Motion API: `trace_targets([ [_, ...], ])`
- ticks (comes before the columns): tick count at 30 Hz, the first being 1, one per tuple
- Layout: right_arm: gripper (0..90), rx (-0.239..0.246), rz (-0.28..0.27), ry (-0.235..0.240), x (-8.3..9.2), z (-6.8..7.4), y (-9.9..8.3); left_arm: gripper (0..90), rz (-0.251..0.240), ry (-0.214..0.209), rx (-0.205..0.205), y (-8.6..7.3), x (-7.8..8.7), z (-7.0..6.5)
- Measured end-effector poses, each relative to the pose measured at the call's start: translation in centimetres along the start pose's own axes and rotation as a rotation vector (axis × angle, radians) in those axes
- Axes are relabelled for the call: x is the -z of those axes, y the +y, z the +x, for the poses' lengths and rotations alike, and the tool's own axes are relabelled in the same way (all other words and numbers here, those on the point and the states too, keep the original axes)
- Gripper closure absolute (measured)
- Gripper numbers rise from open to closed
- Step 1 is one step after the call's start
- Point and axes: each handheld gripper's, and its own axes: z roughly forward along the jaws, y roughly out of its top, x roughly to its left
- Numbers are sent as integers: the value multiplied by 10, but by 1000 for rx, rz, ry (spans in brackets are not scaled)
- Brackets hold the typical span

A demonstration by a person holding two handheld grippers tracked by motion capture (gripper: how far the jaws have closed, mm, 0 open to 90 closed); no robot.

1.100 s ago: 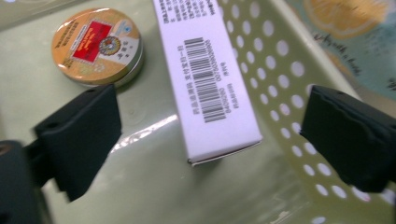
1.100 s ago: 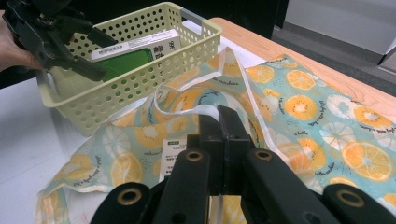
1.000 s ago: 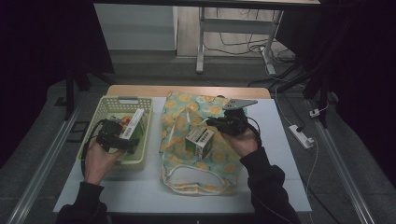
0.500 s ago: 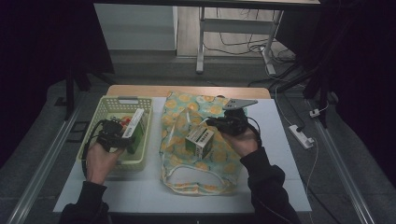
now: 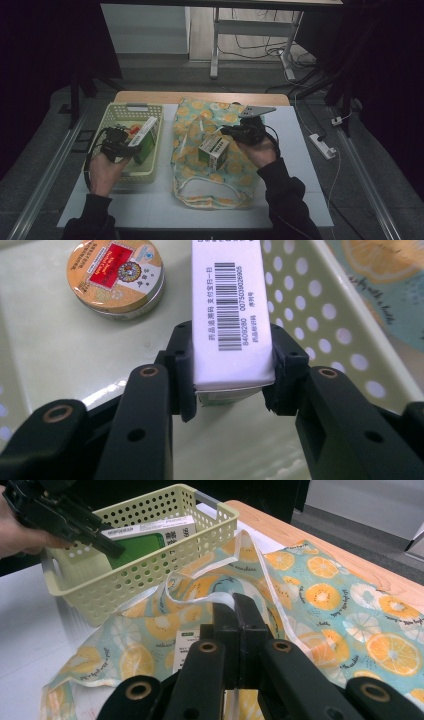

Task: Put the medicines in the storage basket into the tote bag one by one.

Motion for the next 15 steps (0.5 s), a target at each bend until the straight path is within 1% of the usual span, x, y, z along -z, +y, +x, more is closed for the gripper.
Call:
trace_targets([
  [1, 898, 0, 0, 0, 0, 0, 0, 619, -12, -4, 3, -1, 4, 2],
  [5, 898, 0, -4, 0, 1, 0, 0, 619, -49, 5, -27, -3, 16, 6],
  [10, 898, -1, -4, 1, 1, 0, 0, 620, -71, -4, -58, -2, 25, 4],
  [12, 898, -1, -5, 0, 1, 0, 1, 620, -93, -9, -72, -1, 31, 3],
  [15, 898, -1, -8, -2, 2, 0, 0, 620, -117, -13, -70, -1, 40, 2],
])
